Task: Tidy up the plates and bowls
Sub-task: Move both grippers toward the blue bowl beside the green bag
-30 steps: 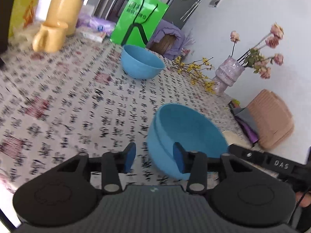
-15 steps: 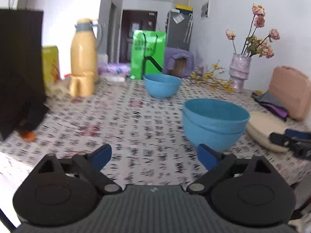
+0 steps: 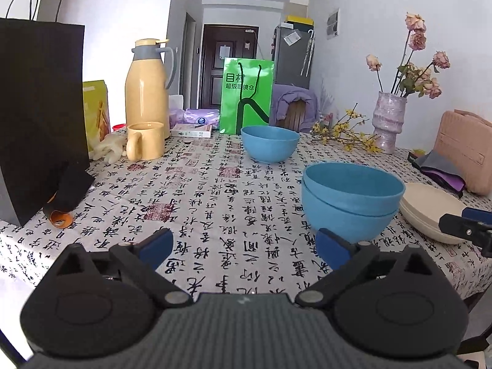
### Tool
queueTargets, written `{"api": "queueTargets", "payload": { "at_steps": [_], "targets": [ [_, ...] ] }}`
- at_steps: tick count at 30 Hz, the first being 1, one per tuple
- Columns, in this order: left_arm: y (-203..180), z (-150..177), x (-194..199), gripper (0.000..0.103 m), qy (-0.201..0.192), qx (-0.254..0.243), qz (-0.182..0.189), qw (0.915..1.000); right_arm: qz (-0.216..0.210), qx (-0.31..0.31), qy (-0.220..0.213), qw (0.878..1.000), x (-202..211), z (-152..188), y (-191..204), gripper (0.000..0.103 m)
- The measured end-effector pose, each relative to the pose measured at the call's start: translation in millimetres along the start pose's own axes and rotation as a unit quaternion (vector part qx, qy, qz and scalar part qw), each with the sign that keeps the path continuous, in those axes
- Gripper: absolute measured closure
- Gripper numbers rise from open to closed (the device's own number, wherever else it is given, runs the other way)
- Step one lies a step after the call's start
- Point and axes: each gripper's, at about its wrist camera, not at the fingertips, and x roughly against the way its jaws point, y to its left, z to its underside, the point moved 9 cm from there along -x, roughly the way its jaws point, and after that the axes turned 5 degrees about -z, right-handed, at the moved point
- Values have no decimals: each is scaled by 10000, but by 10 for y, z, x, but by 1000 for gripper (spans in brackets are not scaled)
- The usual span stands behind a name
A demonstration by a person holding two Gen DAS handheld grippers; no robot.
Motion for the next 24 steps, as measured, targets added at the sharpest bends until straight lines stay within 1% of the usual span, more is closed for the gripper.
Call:
{"api": "queueTargets", "payload": {
  "at_steps": [4, 7, 10, 14, 17, 20, 21, 22, 24],
  "targets": [
    [16, -60, -141, 2, 118, 74, 40, 9999, 59, -41, 5, 10000, -73, -75, -83, 11],
    [12, -164, -293, 2, 367, 235, 266, 9987, -11, -123, 16, 9999, -164, -199, -155, 11],
    [23, -360, -453, 1, 482, 310, 370, 9977, -138, -116, 53, 9998, -292, -386, -221, 11],
    [49, -721, -749, 1, 575, 380, 481, 9965, -315, -202, 145, 9992, -568, -779, -353, 11],
    [64, -1031, -1045, 1, 583, 411, 555, 9959, -416, -368, 405, 9976, -878, -1107, -473, 11],
    [61, -1319, -1404, 1, 692, 461, 602, 9947, -662, -616, 860, 9922, -1276, -1403, -571, 11],
    [58, -1405, -1527, 1, 743, 482, 658, 9939, -768, -720, 1039, 9890, -1424, -1492, -611, 11],
    [41, -1507, -1689, 1, 833, 524, 794, 9920, -859, -818, 1202, 9856, -1585, -1581, -647, 11],
    [13, -1639, -1968, 1, 1050, 619, 1001, 9875, -881, -930, 1446, 9812, -1896, -1718, -722, 11]
  ]
}}
